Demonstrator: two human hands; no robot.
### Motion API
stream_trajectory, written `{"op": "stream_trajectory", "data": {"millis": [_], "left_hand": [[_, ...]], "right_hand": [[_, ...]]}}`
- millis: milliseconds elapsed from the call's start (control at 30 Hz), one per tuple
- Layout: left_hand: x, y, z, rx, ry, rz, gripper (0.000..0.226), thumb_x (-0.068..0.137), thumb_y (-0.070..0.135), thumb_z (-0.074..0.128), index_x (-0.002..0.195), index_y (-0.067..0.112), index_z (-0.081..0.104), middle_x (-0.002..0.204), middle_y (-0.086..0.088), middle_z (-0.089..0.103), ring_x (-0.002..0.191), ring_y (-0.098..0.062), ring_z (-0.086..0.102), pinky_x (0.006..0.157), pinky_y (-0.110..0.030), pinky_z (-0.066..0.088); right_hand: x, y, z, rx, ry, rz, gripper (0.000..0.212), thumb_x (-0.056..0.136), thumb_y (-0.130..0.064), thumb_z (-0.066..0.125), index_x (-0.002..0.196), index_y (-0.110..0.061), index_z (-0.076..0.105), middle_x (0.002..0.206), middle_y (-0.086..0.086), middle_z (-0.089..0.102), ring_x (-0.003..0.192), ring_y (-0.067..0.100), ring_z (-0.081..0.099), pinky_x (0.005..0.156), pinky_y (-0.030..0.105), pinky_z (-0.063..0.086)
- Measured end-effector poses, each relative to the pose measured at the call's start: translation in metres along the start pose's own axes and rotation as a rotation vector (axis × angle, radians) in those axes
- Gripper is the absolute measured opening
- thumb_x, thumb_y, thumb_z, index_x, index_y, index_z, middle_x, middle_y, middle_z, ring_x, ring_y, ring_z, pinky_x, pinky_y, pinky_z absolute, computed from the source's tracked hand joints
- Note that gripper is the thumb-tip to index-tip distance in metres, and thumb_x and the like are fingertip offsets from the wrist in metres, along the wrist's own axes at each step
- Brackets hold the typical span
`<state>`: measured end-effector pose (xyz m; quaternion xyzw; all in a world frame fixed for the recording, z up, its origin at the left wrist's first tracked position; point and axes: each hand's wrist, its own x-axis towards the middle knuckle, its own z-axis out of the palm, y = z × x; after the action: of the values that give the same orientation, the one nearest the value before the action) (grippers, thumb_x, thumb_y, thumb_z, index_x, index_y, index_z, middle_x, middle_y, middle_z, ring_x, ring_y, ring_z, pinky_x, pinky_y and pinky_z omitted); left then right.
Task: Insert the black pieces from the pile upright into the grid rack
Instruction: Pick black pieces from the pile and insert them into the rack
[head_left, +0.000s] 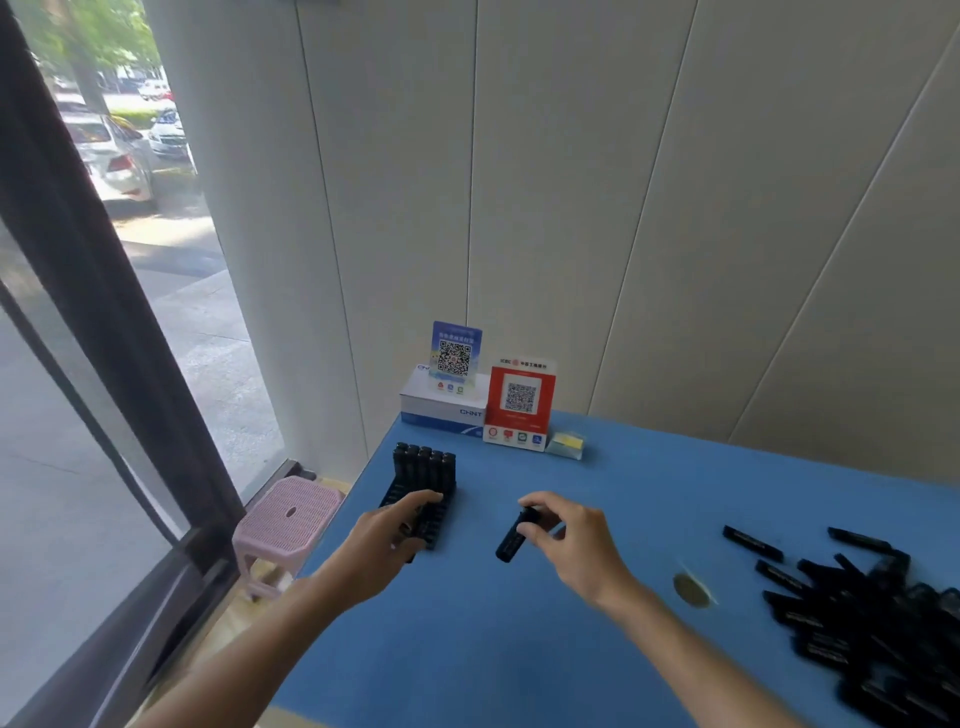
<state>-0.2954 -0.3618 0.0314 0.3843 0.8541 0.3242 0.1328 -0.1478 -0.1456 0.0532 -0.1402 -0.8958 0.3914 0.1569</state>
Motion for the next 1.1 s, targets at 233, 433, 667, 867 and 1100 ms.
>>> {"op": "stream_trajectory", "data": {"millis": [233, 433, 667, 867, 1100], "left_hand": [[0.032, -0.031, -0.014, 0.022, 0.064, -0.058, 0.053, 0.088, 0.012, 0.062, 0.131, 0.036, 0.043, 0.108, 0.006, 0.059, 0.081, -0.005, 0.063, 0.077, -0.024, 0.054], [0.047, -0.066, -0.016, 0.044, 0.047, -0.106, 0.053, 0.084, 0.019, 0.066, 0.122, 0.048, 0.041, 0.103, 0.009, 0.061, 0.08, 0.0, 0.063, 0.082, -0.033, 0.054], [0.073, -0.106, -0.029, 0.053, 0.037, -0.058, 0.053, 0.083, 0.016, 0.069, 0.12, 0.043, 0.043, 0.094, 0.018, 0.062, 0.077, 0.003, 0.062, 0.086, -0.035, 0.052], [0.096, -0.124, -0.035, -0.042, -0.019, 0.024, 0.048, 0.085, 0.006, 0.064, 0.122, 0.029, 0.044, 0.092, 0.007, 0.064, 0.075, -0.003, 0.064, 0.071, -0.028, 0.057], [0.115, -0.132, -0.035, -0.099, -0.008, 0.127, 0.033, 0.09, 0.006, 0.057, 0.118, 0.02, 0.047, 0.1, 0.0, 0.059, 0.079, -0.011, 0.063, 0.073, -0.028, 0.056]], "right_hand": [[0.059, 0.012, 0.032, -0.035, -0.056, -0.095, 0.018, 0.083, -0.021, 0.07, 0.1, -0.025, 0.067, 0.091, -0.011, 0.064, 0.087, 0.002, 0.057, 0.076, 0.011, 0.041], [0.084, 0.024, 0.058, -0.054, -0.073, -0.089, 0.02, 0.083, -0.022, 0.07, 0.103, -0.023, 0.067, 0.09, -0.009, 0.064, 0.087, 0.008, 0.056, 0.078, 0.018, 0.043], [0.105, 0.024, 0.079, -0.155, -0.02, -0.048, 0.022, 0.084, -0.022, 0.068, 0.105, -0.021, 0.066, 0.095, -0.01, 0.066, 0.09, 0.01, 0.056, 0.082, 0.025, 0.047], [0.116, 0.012, 0.097, -0.226, 0.054, 0.018, 0.023, 0.085, -0.021, 0.067, 0.107, -0.021, 0.064, 0.098, -0.008, 0.066, 0.092, 0.012, 0.056, 0.082, 0.027, 0.047], [0.121, -0.003, 0.119, -0.303, 0.145, 0.098, 0.016, 0.086, -0.017, 0.065, 0.101, -0.019, 0.063, 0.095, -0.008, 0.066, 0.089, 0.012, 0.055, 0.079, 0.028, 0.048]]}}
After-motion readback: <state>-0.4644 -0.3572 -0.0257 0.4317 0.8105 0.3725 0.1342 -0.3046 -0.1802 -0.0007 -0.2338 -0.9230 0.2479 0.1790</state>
